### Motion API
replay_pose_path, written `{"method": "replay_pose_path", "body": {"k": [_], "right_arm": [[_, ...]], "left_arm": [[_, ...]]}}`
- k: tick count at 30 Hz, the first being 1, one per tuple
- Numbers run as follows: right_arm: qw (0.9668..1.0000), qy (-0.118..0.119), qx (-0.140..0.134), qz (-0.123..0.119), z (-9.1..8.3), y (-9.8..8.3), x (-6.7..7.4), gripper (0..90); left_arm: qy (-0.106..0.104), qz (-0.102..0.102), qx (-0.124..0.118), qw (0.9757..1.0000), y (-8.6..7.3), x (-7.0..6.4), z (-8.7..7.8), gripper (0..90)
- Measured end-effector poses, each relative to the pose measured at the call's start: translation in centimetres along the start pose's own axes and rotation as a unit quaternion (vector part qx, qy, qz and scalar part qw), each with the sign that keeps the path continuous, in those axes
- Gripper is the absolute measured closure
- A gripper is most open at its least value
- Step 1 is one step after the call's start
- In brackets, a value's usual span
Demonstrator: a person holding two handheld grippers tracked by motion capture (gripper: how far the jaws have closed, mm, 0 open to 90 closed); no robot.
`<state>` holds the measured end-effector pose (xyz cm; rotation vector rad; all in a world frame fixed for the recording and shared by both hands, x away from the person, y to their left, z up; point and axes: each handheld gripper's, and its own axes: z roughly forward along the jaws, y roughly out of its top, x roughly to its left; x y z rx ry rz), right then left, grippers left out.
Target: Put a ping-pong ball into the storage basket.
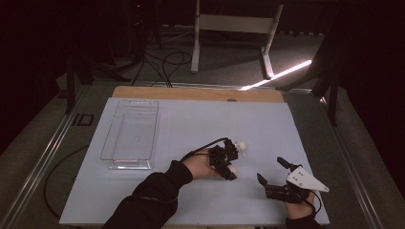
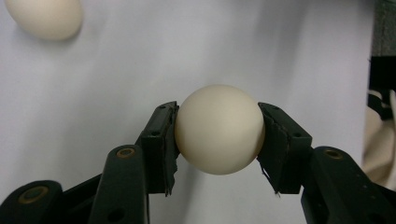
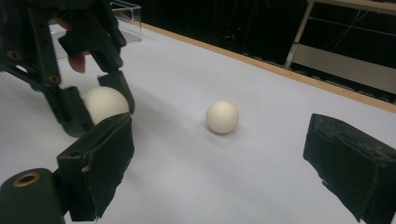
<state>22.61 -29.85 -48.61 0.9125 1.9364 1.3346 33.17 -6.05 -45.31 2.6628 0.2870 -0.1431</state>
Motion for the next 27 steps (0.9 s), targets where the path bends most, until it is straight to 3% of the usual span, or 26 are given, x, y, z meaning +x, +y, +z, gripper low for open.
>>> {"method": "replay_pose_path", "body": {"k": [11,19,27], "right_arm": [[0.9997,0.022,-0.004,-0.008,0.6,0.0,0.5,8.6],[0.9983,0.056,-0.013,-0.006,0.9,-0.2,0.4,9.6],[0.9981,0.059,-0.019,-0.005,1.0,-0.3,0.3,9.6]], "left_arm": [[-0.010,0.012,0.021,0.9997,-1.5,-0.3,-1.7,52.1],[-0.020,0.021,0.040,0.9988,-2.7,-0.1,-2.4,52.1],[-0.030,0.023,0.056,0.9977,-3.6,-0.1,-2.9,52.1]]}}
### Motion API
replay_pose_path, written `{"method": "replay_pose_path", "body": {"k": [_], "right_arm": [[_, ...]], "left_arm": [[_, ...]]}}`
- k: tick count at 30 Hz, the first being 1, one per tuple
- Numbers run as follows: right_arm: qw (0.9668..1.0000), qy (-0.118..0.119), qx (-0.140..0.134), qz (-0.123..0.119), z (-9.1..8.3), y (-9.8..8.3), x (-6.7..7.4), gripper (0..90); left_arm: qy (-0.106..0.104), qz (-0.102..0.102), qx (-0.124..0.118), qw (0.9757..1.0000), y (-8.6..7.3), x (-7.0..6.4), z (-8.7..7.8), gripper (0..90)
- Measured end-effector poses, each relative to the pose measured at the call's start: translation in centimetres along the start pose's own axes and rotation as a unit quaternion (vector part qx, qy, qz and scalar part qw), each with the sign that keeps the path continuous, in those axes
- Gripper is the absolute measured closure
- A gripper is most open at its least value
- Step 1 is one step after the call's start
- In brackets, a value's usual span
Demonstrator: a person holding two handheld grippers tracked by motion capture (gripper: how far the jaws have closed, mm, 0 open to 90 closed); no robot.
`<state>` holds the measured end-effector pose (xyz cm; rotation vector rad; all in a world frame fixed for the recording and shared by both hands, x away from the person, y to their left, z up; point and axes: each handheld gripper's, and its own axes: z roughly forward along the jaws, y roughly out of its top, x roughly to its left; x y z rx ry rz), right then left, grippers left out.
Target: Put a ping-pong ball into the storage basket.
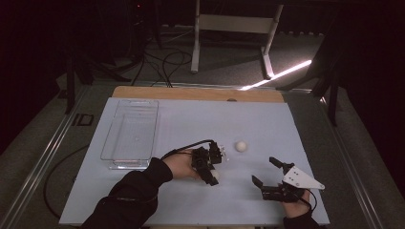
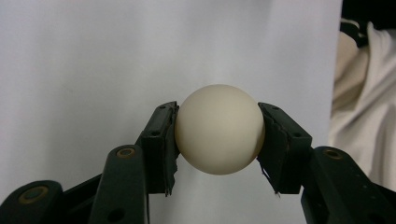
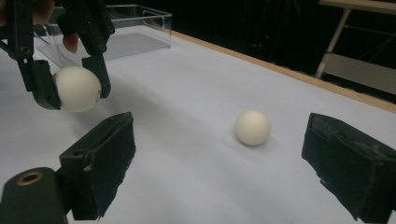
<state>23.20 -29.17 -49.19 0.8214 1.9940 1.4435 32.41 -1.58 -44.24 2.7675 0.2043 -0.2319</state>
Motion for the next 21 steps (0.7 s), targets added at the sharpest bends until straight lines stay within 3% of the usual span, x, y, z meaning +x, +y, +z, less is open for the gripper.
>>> {"method": "replay_pose_path", "body": {"k": [11,21], "right_arm": [[0.9999,0.012,-0.003,0.003,0.1,-0.1,0.0,9.6],[0.9998,0.020,0.002,0.002,0.3,-0.2,0.1,9.6]], "left_arm": [[-0.010,0.015,0.032,0.9993,-1.7,-0.3,-1.3,52.1],[-0.013,0.018,0.045,0.9987,-3.3,-0.3,-2.6,52.1]]}}
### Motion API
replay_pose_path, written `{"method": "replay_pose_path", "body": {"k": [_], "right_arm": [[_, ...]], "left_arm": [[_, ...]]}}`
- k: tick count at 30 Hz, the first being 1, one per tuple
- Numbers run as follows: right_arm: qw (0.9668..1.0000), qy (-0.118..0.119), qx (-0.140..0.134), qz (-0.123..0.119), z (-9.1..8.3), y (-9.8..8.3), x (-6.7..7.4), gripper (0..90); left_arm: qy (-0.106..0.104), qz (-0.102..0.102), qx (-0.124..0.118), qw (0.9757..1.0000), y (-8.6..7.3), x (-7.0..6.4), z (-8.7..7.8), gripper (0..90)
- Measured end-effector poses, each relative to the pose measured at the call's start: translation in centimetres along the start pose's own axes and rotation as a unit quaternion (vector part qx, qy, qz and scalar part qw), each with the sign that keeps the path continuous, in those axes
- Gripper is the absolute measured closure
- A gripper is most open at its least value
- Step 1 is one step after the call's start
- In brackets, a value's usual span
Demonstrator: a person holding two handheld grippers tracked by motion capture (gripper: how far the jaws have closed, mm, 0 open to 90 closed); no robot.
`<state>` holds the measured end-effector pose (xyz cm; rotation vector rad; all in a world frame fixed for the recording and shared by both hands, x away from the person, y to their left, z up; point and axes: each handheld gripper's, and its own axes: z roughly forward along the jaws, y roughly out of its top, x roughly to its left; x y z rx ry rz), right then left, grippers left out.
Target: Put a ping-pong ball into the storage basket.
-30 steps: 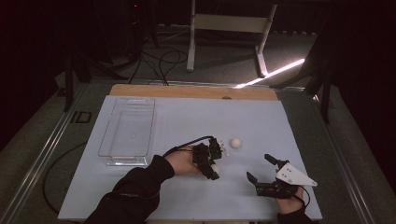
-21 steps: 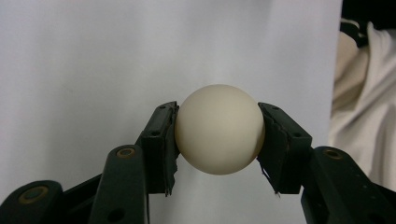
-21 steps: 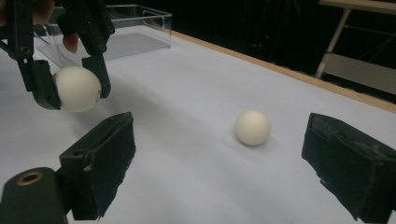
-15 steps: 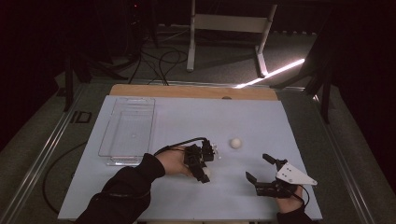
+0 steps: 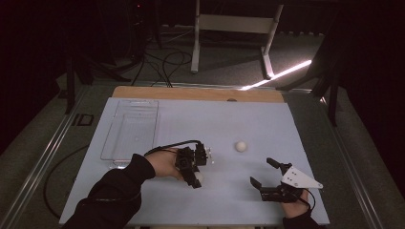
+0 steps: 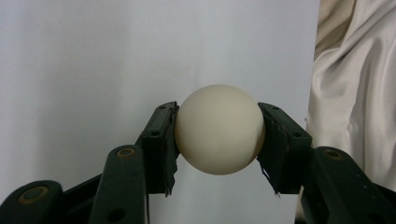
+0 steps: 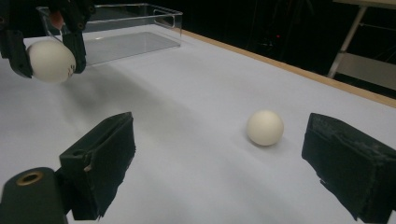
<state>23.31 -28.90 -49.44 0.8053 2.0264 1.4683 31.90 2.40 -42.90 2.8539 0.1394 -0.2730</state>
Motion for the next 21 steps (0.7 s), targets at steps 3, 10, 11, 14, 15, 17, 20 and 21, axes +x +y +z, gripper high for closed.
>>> {"method": "replay_pose_path", "body": {"k": [3,10,11,14,15,17,20,21], "right_arm": [[1.0000,0.000,0.000,-0.001,0.0,0.0,0.0,9.6],[1.0000,0.002,0.003,0.000,0.0,0.0,0.1,9.6],[1.0000,0.002,0.003,0.001,0.0,0.0,0.1,9.6],[1.0000,0.002,0.003,0.000,0.0,0.0,0.1,9.6],[1.0000,0.003,0.003,-0.001,0.0,0.0,0.1,9.6],[1.0000,0.003,0.002,-0.001,0.0,0.0,0.1,9.6],[1.0000,0.003,0.000,-0.003,0.0,0.0,0.1,9.6],[1.0000,0.002,0.001,-0.004,0.0,0.1,0.1,9.6]], "left_arm": [[-0.002,0.004,0.004,1.0000,-0.4,-0.1,-0.3,52.1],[-0.007,0.013,0.010,0.9998,-1.5,-0.2,-1.4,52.1],[-0.009,0.015,0.011,0.9998,-1.6,-0.3,-1.6,52.1],[-0.010,0.020,0.015,0.9996,-1.8,-0.4,-2.0,52.1],[-0.011,0.024,0.013,0.9996,-2.1,-0.5,-2.6,52.1],[-0.009,0.027,0.012,0.9995,-2.4,-0.6,-3.1,52.1],[-0.007,0.027,0.015,0.9995,-2.8,-0.6,-3.9,52.1],[-0.007,0.027,0.014,0.9995,-3.0,-0.6,-4.1,52.1]]}}
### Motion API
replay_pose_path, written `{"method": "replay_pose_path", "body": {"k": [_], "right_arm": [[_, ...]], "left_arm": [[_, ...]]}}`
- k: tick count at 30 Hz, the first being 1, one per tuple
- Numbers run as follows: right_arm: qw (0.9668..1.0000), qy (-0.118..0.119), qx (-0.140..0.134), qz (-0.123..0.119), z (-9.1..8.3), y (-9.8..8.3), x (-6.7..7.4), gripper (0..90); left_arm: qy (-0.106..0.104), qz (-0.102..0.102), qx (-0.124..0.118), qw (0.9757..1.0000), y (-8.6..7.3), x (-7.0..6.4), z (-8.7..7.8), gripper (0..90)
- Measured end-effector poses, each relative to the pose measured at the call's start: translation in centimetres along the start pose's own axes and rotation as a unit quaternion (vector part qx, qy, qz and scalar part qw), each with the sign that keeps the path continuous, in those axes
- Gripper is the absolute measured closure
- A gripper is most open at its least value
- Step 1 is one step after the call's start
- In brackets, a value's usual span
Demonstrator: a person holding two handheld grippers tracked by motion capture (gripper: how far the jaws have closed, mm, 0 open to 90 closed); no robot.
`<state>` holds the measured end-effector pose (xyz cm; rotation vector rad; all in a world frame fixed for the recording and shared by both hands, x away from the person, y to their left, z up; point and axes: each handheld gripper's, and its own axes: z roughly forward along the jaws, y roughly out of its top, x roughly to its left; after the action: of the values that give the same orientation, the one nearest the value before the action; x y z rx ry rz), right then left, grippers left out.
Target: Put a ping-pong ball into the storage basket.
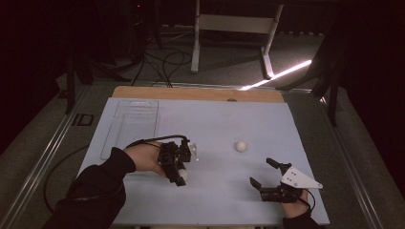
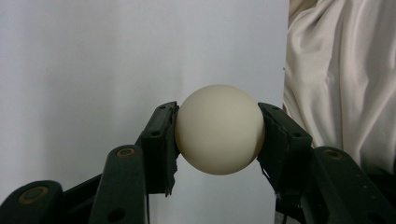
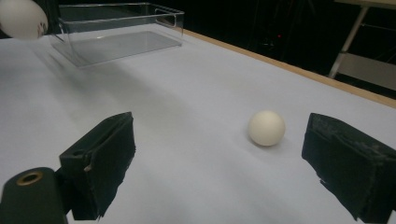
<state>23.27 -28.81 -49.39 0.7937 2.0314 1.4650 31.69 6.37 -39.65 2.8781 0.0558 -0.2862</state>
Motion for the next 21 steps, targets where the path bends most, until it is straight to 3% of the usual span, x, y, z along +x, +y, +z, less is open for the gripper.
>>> {"method": "replay_pose_path", "body": {"k": [12,21], "right_arm": [[1.0000,0.000,0.002,-0.002,0.0,0.1,0.0,9.6],[1.0000,-0.002,0.001,-0.001,-0.1,0.1,0.0,9.6]], "left_arm": [[0.010,-0.005,-0.002,0.9999,-2.2,0.0,-1.9,52.1],[0.025,-0.013,-0.013,0.9995,-3.4,0.1,-4.6,52.1]]}}
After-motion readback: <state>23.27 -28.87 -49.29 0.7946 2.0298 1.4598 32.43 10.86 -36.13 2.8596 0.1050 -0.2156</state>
